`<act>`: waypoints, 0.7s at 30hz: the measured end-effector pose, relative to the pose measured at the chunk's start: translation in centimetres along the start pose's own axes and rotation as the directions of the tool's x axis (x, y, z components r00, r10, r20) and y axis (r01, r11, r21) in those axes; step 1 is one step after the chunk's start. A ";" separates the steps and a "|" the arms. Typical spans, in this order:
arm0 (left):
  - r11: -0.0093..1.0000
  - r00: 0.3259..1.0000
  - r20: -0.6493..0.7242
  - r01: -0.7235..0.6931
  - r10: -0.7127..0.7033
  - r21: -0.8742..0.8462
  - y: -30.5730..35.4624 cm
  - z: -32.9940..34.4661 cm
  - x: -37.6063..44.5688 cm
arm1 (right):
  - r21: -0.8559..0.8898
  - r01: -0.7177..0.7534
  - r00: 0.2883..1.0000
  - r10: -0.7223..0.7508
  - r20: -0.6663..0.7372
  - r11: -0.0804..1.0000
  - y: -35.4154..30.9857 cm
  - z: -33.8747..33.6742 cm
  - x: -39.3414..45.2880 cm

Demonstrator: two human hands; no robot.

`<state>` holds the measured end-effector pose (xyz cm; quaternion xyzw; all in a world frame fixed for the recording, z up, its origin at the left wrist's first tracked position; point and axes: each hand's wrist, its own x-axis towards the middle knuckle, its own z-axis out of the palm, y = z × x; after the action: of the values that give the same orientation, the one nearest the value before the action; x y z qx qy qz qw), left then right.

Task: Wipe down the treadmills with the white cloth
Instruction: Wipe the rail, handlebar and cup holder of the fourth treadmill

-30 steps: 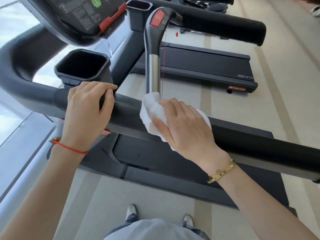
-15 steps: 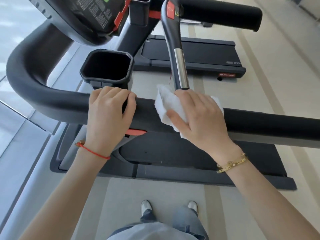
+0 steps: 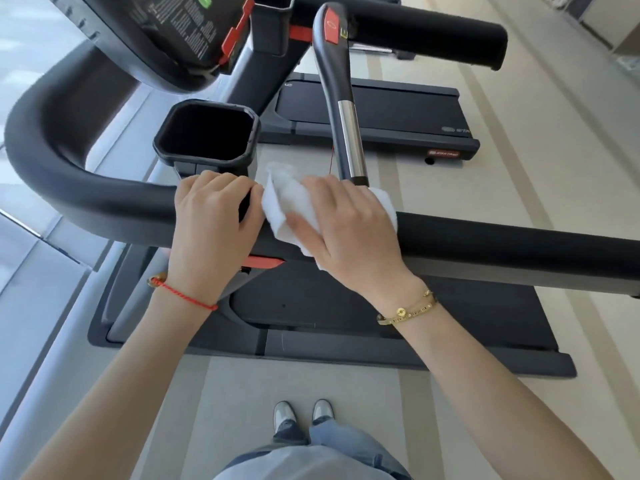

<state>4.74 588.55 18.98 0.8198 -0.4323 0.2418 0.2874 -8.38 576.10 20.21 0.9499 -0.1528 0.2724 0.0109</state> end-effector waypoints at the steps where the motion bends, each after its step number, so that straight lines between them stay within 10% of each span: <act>1: 1.000 1.000 -0.004 0.003 -0.003 -0.005 0.0 0.0 0.0 | 0.006 0.014 1.000 -0.013 -0.006 1.000 0.5 -0.2 -0.4; 10: 0.999 0.998 0.043 0.044 -0.043 -0.023 0.7 -0.8 0.1 | -0.028 -0.132 0.991 0.131 -0.019 0.991 5.7 -2.2 -3.5; 21: 0.992 0.996 0.080 0.038 -0.028 -0.119 0.0 -1.6 0.0 | 0.020 0.032 0.999 -0.032 0.018 0.999 -0.3 -0.6 -0.2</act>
<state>4.52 589.65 20.13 0.8167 -0.4436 0.1779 0.3232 -8.76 576.46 20.63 0.9547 -0.1348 0.2651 0.0044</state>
